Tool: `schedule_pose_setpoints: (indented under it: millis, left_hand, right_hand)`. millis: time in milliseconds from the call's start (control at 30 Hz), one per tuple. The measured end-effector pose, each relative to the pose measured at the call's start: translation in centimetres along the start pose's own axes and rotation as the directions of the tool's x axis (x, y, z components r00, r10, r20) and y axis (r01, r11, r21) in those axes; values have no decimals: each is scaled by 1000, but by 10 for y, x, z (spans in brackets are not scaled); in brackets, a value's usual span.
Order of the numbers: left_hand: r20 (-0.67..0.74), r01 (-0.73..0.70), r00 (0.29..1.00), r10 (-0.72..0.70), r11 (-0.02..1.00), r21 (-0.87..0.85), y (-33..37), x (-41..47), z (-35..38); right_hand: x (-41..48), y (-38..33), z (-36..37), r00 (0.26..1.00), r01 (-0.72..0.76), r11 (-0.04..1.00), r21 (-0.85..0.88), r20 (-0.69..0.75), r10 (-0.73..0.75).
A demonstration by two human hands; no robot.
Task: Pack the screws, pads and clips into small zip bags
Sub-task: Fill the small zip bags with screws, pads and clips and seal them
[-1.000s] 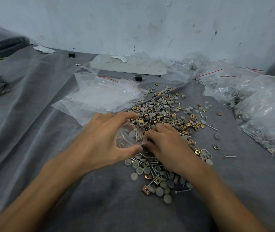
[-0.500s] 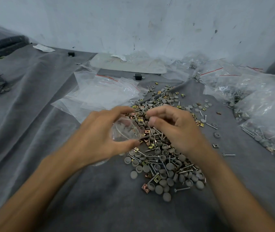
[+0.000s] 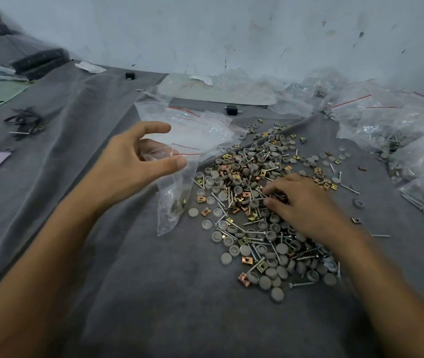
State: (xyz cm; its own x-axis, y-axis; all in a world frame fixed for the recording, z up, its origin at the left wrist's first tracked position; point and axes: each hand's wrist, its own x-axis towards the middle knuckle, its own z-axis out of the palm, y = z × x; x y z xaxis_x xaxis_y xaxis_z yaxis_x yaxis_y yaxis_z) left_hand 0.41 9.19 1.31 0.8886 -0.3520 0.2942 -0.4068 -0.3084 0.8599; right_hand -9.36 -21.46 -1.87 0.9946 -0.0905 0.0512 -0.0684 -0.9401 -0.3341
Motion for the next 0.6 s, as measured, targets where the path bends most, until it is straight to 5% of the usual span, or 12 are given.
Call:
schedule_pose_setpoints:
  millis: [267, 600]
  left_hand:
    - [162, -100, 983, 85, 991, 86, 19, -15, 38]
    - [186, -160, 975, 122, 965, 208, 31, -24, 48]
  right_hand:
    - [2, 1, 1, 1000, -5, 1000, 23, 16, 5]
    - [2, 7, 0, 996, 37, 997, 72, -85, -31]
